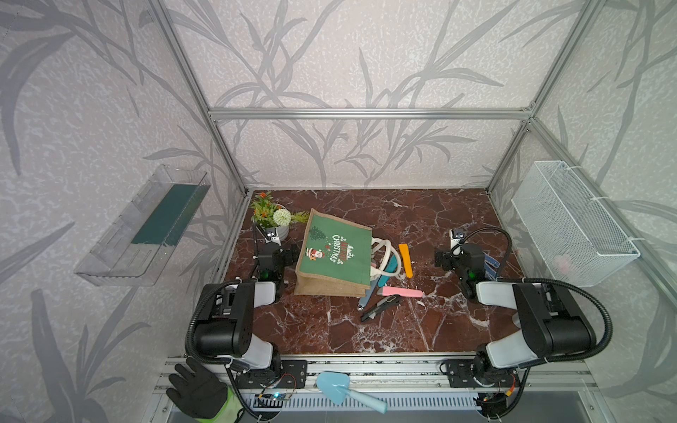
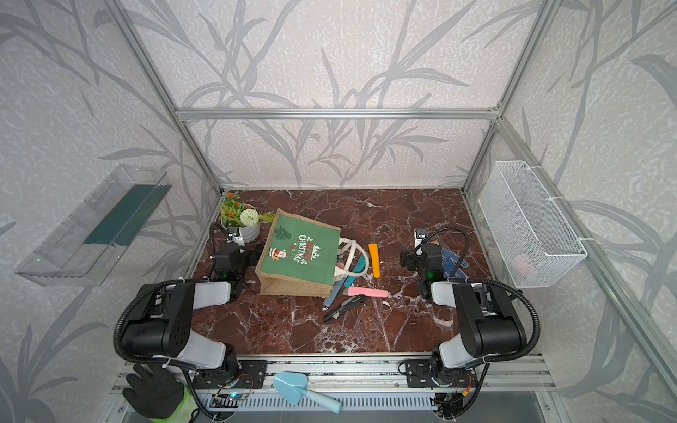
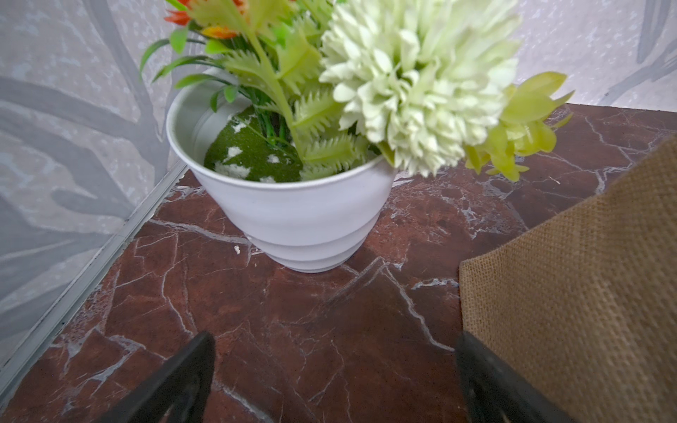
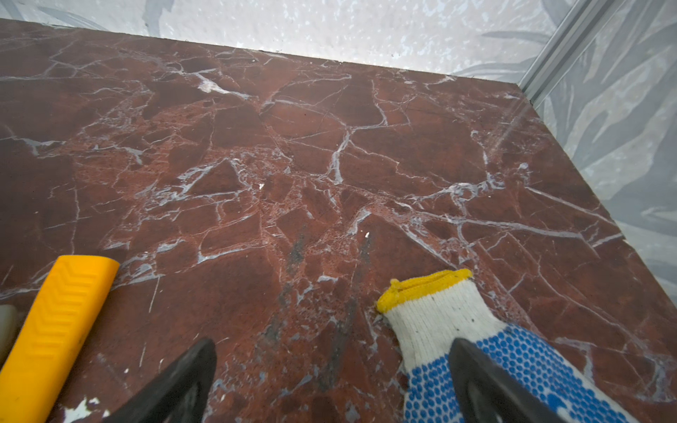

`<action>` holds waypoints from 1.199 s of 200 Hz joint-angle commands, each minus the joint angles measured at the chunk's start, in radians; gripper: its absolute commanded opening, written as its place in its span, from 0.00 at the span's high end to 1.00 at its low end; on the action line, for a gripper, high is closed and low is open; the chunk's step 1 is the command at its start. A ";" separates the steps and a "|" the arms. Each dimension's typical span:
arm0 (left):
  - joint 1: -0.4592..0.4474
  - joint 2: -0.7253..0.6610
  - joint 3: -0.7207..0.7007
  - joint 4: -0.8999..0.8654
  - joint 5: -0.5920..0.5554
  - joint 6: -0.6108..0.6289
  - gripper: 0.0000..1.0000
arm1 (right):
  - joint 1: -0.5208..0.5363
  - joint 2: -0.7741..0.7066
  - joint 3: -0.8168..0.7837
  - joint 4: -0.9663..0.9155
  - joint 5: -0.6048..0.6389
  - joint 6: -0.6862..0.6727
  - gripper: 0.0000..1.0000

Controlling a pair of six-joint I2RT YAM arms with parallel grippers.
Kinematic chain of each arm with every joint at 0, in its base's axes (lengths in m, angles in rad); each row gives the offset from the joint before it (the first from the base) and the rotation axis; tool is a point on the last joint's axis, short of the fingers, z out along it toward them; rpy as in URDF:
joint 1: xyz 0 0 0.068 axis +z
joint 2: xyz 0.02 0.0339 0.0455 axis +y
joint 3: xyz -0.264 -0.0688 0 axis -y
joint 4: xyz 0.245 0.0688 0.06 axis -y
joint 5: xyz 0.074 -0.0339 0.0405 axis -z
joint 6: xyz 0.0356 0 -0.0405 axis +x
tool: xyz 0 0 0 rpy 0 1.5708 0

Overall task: Place the art knife into the pouch
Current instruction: Adjust the pouch at the center of the board.

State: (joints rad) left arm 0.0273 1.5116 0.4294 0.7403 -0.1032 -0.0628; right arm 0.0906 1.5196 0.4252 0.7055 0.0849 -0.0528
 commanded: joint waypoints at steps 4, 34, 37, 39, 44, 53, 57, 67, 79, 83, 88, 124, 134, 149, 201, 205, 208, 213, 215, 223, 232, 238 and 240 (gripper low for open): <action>-0.001 0.005 -0.004 0.023 0.003 0.012 0.01 | -0.001 -0.017 0.023 -0.001 -0.008 0.005 0.01; 0.000 0.005 -0.004 0.023 0.004 0.012 0.01 | 0.000 -0.016 0.022 -0.001 -0.008 0.004 0.01; -0.001 0.006 -0.004 0.023 0.004 0.012 0.01 | 0.000 -0.016 0.021 0.001 -0.008 0.004 0.01; -0.001 0.004 -0.004 0.022 0.003 0.012 0.01 | 0.000 -0.016 0.020 0.001 -0.008 0.004 0.01; 0.000 0.004 -0.005 0.023 0.003 0.012 0.01 | 0.000 -0.016 0.020 0.003 -0.007 0.003 0.01; -0.001 0.005 -0.005 0.022 0.003 0.012 0.01 | 0.004 -0.017 0.019 0.006 -0.005 -0.001 0.01; 0.000 0.004 -0.005 0.022 0.004 0.012 0.01 | 0.007 -0.016 0.020 0.006 -0.004 -0.004 0.01; 0.000 0.005 -0.005 0.022 0.003 0.013 0.01 | 0.018 -0.015 0.021 0.003 0.007 -0.013 0.01; -0.001 0.005 -0.007 0.025 0.002 0.013 0.01 | 0.023 -0.013 0.023 0.002 0.010 -0.015 0.01; -0.001 0.003 -0.009 0.030 0.003 0.015 0.01 | 0.021 -0.012 0.025 0.001 0.009 -0.015 0.01; -0.003 -0.003 -0.012 0.031 0.015 0.020 0.01 | 0.021 -0.012 0.029 -0.007 0.004 -0.015 0.01; -0.038 -0.141 0.106 -0.315 0.073 0.062 0.01 | 0.017 -0.015 0.025 0.002 -0.007 -0.016 0.01; -0.091 -0.165 0.122 -0.359 0.004 0.078 0.01 | 0.024 -0.027 0.056 -0.031 -0.016 -0.027 0.01; -0.155 -0.220 0.133 -0.407 -0.093 0.085 0.01 | 0.031 -0.078 0.145 -0.259 0.027 -0.010 0.01; -0.341 -0.508 0.230 -0.734 -0.364 -0.031 0.01 | 0.079 -0.265 0.227 -0.548 -0.100 0.199 0.01; -0.352 -0.521 0.238 -0.756 -0.383 -0.044 0.01 | 0.083 -0.269 0.238 -0.581 -0.117 0.218 0.01; -0.360 -0.532 0.244 -0.773 -0.395 -0.055 0.01 | 0.084 -0.271 0.247 -0.606 -0.131 0.236 0.01; -0.371 -0.545 0.256 -0.806 -0.407 -0.071 0.01 | 0.088 -0.272 0.261 -0.642 -0.157 0.255 0.01; -0.375 -0.550 0.262 -0.818 -0.411 -0.079 0.01 | 0.090 -0.272 0.267 -0.659 -0.166 0.261 0.01; -0.390 -0.560 0.286 -0.872 -0.420 -0.098 0.02 | 0.097 -0.272 0.277 -0.701 -0.202 0.282 0.00; -0.410 -0.562 0.312 -0.930 -0.429 -0.115 0.02 | 0.113 -0.272 0.282 -0.748 -0.231 0.311 0.00; -0.429 -0.558 0.330 -0.966 -0.437 -0.121 0.02 | 0.125 -0.273 0.283 -0.765 -0.252 0.322 0.02; -0.434 -0.555 0.335 -0.980 -0.440 -0.123 0.02 | 0.128 -0.274 0.282 -0.773 -0.257 0.327 0.02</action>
State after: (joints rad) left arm -0.3622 0.9577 0.7013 -0.0010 -0.4450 -0.1081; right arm 0.1879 1.2510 0.6888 0.1444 -0.0383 0.1558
